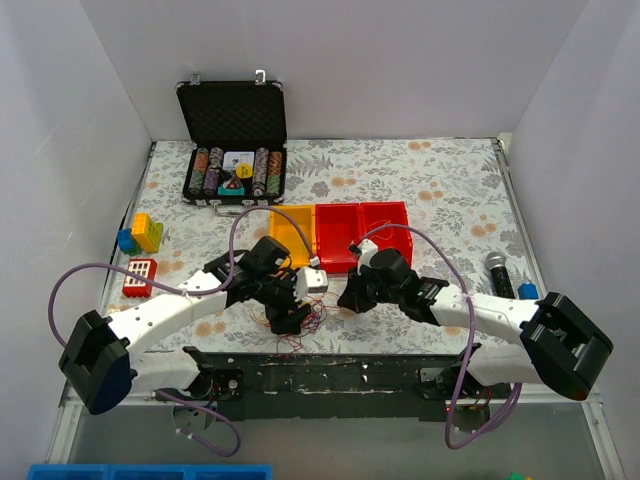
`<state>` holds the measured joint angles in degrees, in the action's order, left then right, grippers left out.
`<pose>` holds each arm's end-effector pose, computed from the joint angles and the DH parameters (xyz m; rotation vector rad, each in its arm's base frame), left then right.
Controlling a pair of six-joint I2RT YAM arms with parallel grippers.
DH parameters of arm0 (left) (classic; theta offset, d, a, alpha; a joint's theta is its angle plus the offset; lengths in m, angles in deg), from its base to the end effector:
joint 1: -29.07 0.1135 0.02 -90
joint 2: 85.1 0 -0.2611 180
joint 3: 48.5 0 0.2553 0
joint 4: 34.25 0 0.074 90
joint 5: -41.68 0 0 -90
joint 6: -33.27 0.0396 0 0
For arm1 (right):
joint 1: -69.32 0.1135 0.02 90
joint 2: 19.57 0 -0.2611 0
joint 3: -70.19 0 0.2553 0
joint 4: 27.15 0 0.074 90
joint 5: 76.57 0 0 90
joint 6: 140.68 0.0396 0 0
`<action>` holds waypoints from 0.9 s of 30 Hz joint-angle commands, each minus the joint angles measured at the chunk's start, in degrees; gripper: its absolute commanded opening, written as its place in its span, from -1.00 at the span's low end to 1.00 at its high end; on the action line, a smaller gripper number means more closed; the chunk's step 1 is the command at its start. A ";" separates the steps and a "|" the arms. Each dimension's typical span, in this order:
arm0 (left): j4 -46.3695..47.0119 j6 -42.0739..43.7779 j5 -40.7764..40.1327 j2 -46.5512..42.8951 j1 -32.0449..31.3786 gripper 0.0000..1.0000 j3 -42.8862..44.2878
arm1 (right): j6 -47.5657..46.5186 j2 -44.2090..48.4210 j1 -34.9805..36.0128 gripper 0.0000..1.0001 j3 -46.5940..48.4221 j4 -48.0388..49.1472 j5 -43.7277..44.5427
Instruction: Untangle the cables
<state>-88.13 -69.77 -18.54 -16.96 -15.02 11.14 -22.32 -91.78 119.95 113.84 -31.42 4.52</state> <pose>0.1483 -0.1710 0.2221 0.9263 2.6503 -0.9835 0.1599 0.2045 0.1787 -0.5390 2.2336 0.9336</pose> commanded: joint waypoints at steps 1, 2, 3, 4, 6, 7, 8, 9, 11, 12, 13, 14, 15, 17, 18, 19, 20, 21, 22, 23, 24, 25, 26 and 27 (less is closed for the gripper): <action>0.03 1.44 1.34 -0.73 -1.43 0.24 -1.65 | 1.26 0.93 -0.09 -0.97 -1.94 1.40 0.30; 0.56 1.78 0.46 -0.38 -1.69 0.25 -2.00 | 1.43 0.75 -0.01 -0.97 -2.20 1.84 0.12; 1.00 2.14 -0.68 -0.03 -2.04 0.25 -2.36 | 1.61 0.75 -0.01 -0.97 -2.46 2.01 -0.06; 1.88 2.92 -1.56 0.15 -2.13 0.25 -2.88 | 1.79 0.66 -0.09 -0.97 -2.47 2.10 -0.06; 3.98 4.16 -3.84 0.41 -2.40 0.25 -3.94 | 1.70 0.40 -0.09 -0.97 -2.38 2.28 -0.23; 5.82 3.90 -5.07 0.59 -2.40 0.25 -4.29 | 1.70 0.48 -0.01 -0.97 -2.38 2.28 -0.41; 6.88 4.25 -5.78 1.03 -2.48 0.25 -4.47 | 1.79 0.40 -0.09 -0.97 -2.29 2.28 -0.50; 7.50 4.68 -5.79 1.38 -2.49 0.25 -4.47 | 1.87 0.57 -0.09 -0.97 -2.38 2.28 -0.76; 8.74 4.77 -5.18 2.34 -2.66 0.26 -4.21 | 1.87 1.01 -0.18 -0.97 -2.20 2.10 -1.02; 9.35 4.86 -4.65 2.78 -2.75 0.25 -4.03 | 1.87 1.10 -0.01 -0.97 -2.29 2.02 -1.02; 10.14 4.78 -4.56 3.40 -3.01 0.26 -3.94 | 1.96 1.36 -0.09 -0.97 -2.20 1.93 -1.20; 10.84 4.60 -4.56 3.66 -3.19 0.25 -3.86 | 1.96 1.63 -0.01 -0.97 -2.20 1.84 -1.29; 11.37 4.60 -4.64 4.02 -3.45 0.24 -3.94 | 1.96 1.72 -0.01 -0.97 -2.29 1.84 -1.38; 11.47 5.30 -4.47 4.54 -3.80 0.09 -3.59 | 2.22 2.07 -0.09 -0.97 -2.47 1.75 -1.55; 11.29 5.48 -4.29 4.72 -3.89 -0.06 -3.59 | 2.31 2.33 -0.09 -0.97 -2.47 1.75 -1.47; 10.94 5.83 -4.03 4.72 -3.98 -0.22 -3.76 | 2.23 2.51 -0.09 -0.97 -2.55 1.67 -1.46; 10.33 6.53 -3.59 4.72 -3.98 -0.37 -3.94 | 2.23 2.59 -0.01 -0.97 -2.47 1.49 -1.38; 9.71 7.32 -3.50 4.72 -4.07 -0.57 -4.03 | 2.14 2.68 -0.09 -0.97 -2.21 1.23 -1.38; 9.19 7.67 -3.76 4.55 -4.07 -0.73 -4.38 | 1.96 2.77 -0.09 -0.97 -1.77 0.88 -1.29; 8.57 8.02 -4.37 4.11 -4.07 -0.87 -4.73 | 1.79 2.94 -0.09 -0.97 -1.15 0.26 -1.20; 7.96 8.38 -5.16 3.67 -4.07 -1.00 -5.34 | 1.53 3.21 -0.01 -0.97 -0.45 -0.35 -1.11; 7.08 8.47 -5.87 2.97 -4.07 -1.00 -5.61 | 1.18 3.38 -0.01 -0.97 0.34 -1.14 -1.03; 6.03 8.55 -6.74 2.01 -3.98 -1.00 -5.87 | 0.65 3.91 -0.01 -0.97 1.30 -2.63 -0.76; 4.54 8.82 -7.10 1.04 -3.98 -1.00 -5.88 | -0.05 4.61 -0.09 -0.97 2.44 -3.86 0.02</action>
<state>-79.52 -63.04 -23.55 -11.98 -18.78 6.44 -20.79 -89.74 119.95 111.72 -32.27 3.89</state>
